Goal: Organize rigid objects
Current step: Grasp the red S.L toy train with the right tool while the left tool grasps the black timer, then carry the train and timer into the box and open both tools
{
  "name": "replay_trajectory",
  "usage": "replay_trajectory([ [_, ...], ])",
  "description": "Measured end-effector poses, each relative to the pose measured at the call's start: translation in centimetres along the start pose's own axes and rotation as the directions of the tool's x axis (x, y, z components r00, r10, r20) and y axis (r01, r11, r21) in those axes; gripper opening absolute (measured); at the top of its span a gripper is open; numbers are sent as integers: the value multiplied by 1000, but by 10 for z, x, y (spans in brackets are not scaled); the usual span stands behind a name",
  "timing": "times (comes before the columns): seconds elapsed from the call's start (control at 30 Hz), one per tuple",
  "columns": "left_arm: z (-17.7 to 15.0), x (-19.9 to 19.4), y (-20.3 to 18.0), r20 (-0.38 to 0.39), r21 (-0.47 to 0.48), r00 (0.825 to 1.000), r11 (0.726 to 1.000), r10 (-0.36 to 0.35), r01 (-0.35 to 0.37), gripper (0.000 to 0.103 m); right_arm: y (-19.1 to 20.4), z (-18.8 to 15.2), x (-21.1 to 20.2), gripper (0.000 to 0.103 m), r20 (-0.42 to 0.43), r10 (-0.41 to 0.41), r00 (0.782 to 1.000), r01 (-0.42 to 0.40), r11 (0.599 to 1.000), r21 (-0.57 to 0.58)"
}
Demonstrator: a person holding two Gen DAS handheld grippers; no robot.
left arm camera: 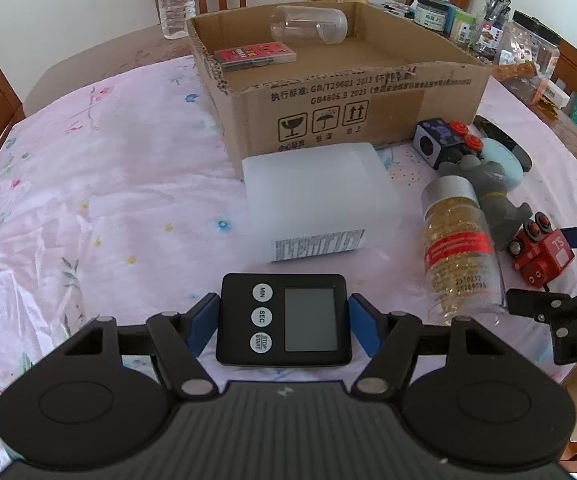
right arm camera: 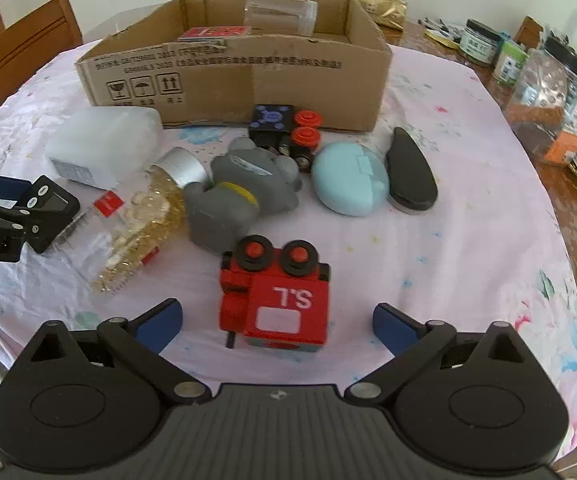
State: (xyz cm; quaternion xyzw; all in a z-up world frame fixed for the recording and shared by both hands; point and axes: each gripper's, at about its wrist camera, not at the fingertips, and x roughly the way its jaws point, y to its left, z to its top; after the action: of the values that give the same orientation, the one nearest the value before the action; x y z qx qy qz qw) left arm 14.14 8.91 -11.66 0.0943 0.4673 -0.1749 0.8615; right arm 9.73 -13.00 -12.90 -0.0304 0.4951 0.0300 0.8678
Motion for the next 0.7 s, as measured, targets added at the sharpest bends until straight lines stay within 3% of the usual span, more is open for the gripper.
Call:
replay_trajectory([
  [0.07, 0, -1, 1, -1, -3, 1000, 1000, 1, -1, 69, 4, 1, -3, 85, 12, 7, 1000, -7, 1000, -10],
  [0.27, 0, 0, 1, -1, -4, 1000, 1000, 4, -4, 70, 3, 3, -8, 64, 14, 0, 1000, 0, 1000, 2],
  [0.7, 3, -1, 1, -21, 18, 1000, 1000, -9, 10, 69, 3, 5, -8, 56, 9, -35, 999, 35, 999, 26],
])
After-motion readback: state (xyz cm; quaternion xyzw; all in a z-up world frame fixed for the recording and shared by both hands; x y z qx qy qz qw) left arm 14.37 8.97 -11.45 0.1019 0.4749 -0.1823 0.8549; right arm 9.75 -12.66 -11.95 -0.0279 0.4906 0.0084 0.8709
